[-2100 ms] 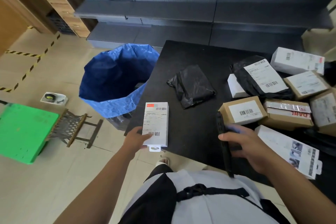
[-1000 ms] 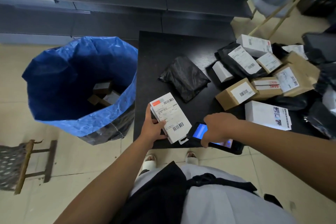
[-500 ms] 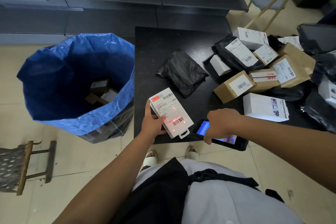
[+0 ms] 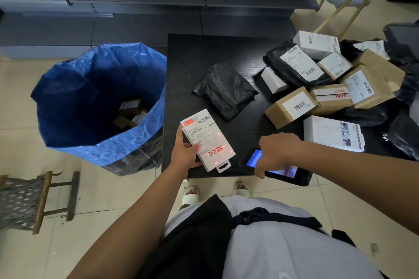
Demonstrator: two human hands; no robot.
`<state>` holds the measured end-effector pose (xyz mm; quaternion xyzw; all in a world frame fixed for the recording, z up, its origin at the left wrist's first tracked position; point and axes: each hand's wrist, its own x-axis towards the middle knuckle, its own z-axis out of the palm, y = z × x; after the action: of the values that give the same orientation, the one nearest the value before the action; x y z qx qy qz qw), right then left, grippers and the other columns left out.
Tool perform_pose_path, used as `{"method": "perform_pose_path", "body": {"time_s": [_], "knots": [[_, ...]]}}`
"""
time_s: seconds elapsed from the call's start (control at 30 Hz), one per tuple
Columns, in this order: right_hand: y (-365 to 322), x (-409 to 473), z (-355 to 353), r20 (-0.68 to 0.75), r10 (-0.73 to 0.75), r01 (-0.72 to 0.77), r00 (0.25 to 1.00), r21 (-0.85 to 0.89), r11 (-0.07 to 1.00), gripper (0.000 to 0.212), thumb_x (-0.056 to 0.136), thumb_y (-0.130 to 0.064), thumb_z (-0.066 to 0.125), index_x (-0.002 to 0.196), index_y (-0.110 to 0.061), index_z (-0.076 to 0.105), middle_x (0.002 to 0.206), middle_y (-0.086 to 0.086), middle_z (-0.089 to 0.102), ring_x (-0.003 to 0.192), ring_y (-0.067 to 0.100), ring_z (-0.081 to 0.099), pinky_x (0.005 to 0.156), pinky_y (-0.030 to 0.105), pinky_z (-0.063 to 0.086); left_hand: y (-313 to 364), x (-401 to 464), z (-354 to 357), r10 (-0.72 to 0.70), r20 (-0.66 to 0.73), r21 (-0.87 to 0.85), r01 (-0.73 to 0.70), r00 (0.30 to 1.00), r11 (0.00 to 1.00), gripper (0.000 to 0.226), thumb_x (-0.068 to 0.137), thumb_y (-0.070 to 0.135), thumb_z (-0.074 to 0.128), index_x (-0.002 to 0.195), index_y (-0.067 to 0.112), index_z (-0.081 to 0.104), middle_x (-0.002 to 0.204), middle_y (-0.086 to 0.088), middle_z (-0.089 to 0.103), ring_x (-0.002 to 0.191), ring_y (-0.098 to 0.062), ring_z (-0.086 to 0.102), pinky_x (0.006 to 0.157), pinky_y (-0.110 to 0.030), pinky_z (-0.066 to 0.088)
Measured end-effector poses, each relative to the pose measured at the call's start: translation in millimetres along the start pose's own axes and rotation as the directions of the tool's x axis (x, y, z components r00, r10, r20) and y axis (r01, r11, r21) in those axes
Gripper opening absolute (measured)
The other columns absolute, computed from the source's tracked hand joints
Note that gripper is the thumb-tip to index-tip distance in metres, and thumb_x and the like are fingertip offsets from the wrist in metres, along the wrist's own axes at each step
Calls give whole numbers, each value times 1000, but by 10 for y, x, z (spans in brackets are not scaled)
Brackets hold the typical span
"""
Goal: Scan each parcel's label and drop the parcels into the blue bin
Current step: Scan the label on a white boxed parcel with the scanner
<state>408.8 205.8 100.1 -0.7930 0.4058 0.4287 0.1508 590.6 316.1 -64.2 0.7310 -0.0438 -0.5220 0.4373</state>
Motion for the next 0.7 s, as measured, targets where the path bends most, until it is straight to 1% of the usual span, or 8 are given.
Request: {"method": "perform_pose_path", "body": {"time_s": [0.1,0.27,0.37,0.47,0.53,0.6,0.63,0.7], "knots": [[112,31,-21,48,-11,8,999,65,998,48,69,-52,79,93,-15,60,72,1,67,61,18,63,54,26,42,-28,14,31,-2,-36,2,2,999,1000,86,97,3,63,153,51,20,108,4,59,91,-11,62,59,-38,57],[286,42,-116,67,-55,51,996,60,997,45,69,-51,81,86,-19,53,72,0,64,61,19,62,59,27,45,-42,18,79,-4,-83,36,7,997,999,80,97,5,62,153,48,24,105,7,60,88,-9,60,54,-32,55],[400,45,-197,75,-92,86,993,77,993,45,70,-49,82,80,-18,52,68,-1,59,57,18,59,58,27,42,-62,25,99,-10,-104,40,14,995,999,78,97,8,64,151,48,26,103,9,59,87,-7,60,52,-30,52],[492,40,-233,79,-121,116,989,69,991,46,71,-49,83,76,-20,48,70,-2,55,58,17,53,54,27,38,-99,3,109,-2,-120,87,12,993,996,76,97,16,66,152,50,24,111,3,62,91,-10,61,55,-32,50],[552,50,-244,78,-133,127,988,79,989,47,67,-49,85,72,-17,50,66,-1,54,55,19,50,52,27,36,-115,-18,127,14,-147,112,3,989,994,75,97,19,65,151,51,24,114,-3,64,92,-13,64,54,-33,50],[616,87,-248,116,-150,136,982,122,983,46,66,-46,86,71,-15,52,64,1,53,54,20,50,50,27,34,-123,4,131,20,-168,127,1,986,992,74,97,18,65,149,53,26,115,-3,65,93,-15,66,55,-34,53],[654,102,-252,139,-170,147,976,162,976,46,67,-44,87,72,-12,53,65,2,51,53,21,49,49,26,34,-115,21,127,21,-168,134,1,986,991,74,97,16,65,149,53,27,115,-2,66,95,-16,68,58,-37,56],[753,134,-239,170,-238,181,956,294,938,46,67,-37,89,77,-10,53,71,7,48,58,23,49,49,28,36,-60,47,107,10,-148,142,11,989,990,74,97,9,60,150,51,28,113,-1,68,97,-20,70,72,-49,62]]}}
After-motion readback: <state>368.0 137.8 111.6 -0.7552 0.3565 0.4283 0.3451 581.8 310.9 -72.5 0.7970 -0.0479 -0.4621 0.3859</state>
